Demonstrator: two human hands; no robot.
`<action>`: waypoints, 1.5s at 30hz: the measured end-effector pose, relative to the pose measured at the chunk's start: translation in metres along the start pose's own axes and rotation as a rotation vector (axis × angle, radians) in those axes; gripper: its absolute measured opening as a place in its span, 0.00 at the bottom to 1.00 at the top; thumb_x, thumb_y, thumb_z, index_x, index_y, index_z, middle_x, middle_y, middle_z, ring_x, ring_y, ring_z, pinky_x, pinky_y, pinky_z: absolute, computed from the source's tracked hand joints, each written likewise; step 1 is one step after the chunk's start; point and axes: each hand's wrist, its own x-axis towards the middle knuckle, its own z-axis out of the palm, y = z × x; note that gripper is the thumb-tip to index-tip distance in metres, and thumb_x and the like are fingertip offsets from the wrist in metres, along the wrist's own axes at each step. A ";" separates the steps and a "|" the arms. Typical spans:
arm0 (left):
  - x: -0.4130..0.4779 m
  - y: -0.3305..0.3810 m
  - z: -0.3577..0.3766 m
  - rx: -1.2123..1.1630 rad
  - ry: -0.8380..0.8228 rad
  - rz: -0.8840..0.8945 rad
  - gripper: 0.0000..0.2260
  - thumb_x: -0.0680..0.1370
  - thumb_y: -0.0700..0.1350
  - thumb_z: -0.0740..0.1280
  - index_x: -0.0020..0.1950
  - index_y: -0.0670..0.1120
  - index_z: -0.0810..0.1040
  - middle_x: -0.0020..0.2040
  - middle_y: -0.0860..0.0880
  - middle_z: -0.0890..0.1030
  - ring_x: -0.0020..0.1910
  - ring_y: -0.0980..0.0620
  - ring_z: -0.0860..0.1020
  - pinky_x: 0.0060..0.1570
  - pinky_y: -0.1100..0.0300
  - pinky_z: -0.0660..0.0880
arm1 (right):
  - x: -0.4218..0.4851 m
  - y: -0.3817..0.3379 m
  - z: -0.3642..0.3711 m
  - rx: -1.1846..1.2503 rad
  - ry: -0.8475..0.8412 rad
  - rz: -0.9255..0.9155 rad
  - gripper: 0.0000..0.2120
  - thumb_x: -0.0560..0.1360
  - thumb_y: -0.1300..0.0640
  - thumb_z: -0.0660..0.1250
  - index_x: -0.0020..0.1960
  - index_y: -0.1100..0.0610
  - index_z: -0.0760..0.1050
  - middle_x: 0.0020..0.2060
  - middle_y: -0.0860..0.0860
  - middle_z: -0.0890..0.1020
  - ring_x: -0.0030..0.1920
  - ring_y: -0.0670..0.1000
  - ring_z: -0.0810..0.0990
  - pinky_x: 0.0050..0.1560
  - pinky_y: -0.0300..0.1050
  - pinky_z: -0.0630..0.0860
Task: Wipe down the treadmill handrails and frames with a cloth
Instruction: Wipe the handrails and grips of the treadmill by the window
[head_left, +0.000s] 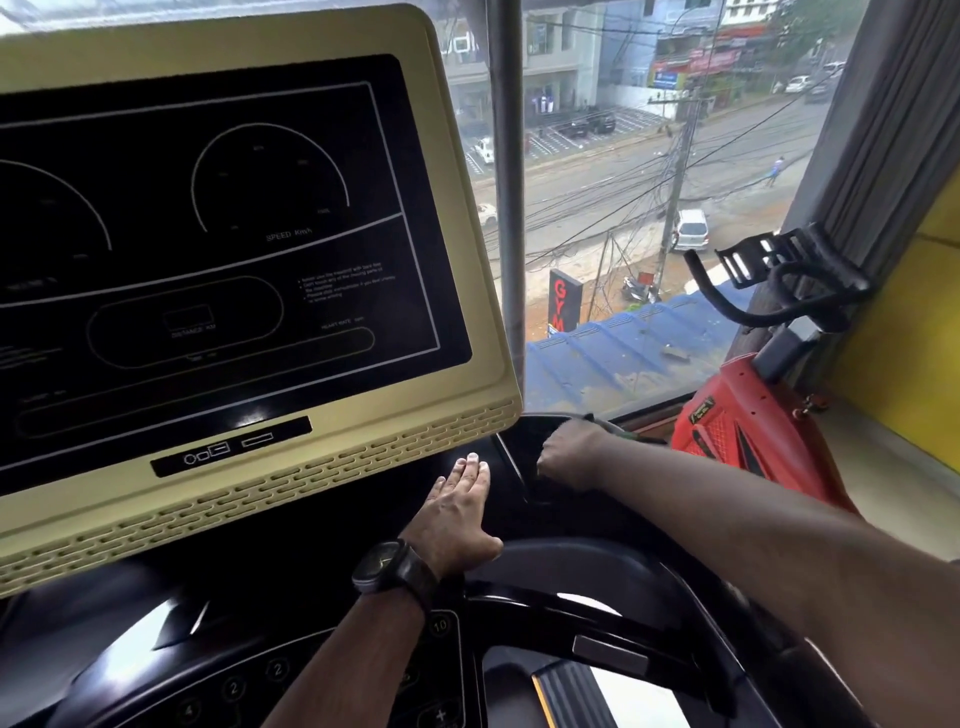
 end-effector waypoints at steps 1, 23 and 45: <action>0.000 -0.001 0.000 0.004 -0.008 0.004 0.45 0.72 0.49 0.66 0.81 0.44 0.43 0.81 0.47 0.41 0.80 0.52 0.40 0.78 0.55 0.42 | -0.002 -0.001 -0.004 -0.067 -0.016 -0.006 0.14 0.84 0.61 0.58 0.62 0.54 0.80 0.60 0.51 0.83 0.61 0.55 0.81 0.51 0.44 0.76; -0.002 0.003 -0.003 0.045 -0.019 -0.010 0.44 0.72 0.50 0.66 0.81 0.43 0.45 0.82 0.45 0.43 0.80 0.50 0.43 0.78 0.54 0.44 | -0.063 -0.010 -0.015 0.593 -0.034 0.279 0.17 0.77 0.55 0.64 0.64 0.46 0.80 0.58 0.48 0.83 0.62 0.55 0.79 0.56 0.42 0.73; 0.001 0.002 -0.001 0.042 -0.014 -0.016 0.46 0.71 0.50 0.67 0.81 0.43 0.44 0.82 0.45 0.43 0.80 0.50 0.43 0.79 0.52 0.45 | -0.010 -0.057 -0.018 1.221 0.237 0.539 0.23 0.79 0.49 0.65 0.68 0.60 0.68 0.64 0.61 0.79 0.64 0.63 0.77 0.58 0.53 0.72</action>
